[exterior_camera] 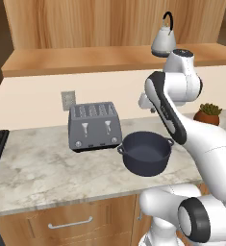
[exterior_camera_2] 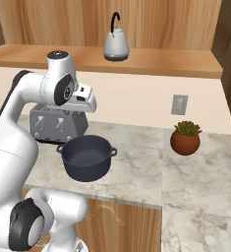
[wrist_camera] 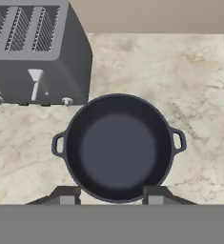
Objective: Pick the kettle from the cabinet and place it on a stove burner. Then pick the pot from the counter and place it on another stove burner. Finally, turn both burners on.
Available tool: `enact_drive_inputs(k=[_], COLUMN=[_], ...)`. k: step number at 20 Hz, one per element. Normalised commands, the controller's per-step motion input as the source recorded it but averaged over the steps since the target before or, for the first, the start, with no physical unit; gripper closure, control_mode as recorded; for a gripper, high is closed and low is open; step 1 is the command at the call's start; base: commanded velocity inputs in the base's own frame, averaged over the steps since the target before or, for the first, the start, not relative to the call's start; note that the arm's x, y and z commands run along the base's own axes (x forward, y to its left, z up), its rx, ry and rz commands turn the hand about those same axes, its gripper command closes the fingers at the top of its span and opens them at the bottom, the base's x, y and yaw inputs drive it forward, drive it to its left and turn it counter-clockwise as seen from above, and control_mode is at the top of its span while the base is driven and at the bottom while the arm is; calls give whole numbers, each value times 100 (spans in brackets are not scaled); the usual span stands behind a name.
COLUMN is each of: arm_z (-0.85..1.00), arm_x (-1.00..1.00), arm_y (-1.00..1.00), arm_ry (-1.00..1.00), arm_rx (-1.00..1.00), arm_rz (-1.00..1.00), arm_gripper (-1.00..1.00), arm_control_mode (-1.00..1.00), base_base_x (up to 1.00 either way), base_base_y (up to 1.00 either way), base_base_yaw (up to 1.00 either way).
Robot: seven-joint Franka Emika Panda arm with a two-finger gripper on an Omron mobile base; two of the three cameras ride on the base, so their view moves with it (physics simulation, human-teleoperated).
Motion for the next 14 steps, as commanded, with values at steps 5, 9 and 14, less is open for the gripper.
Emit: enact_drive_inputs(k=[5, 9, 14], arm_z=[0, 0, 18], arm_x=[-15, -23, -27], arm_y=[0, 0, -1], arm_ry=[-10, -26, -34], arm_rx=[0, 0, -1], arm_rz=[-1, -3, -2], arm_gripper=[-100, -100, -100], arm_control_mode=[-100, -100, -100], base_base_x=[0, 0, 0], base_base_y=[0, 0, 0], base_base_yaw=[0, 0, 0])
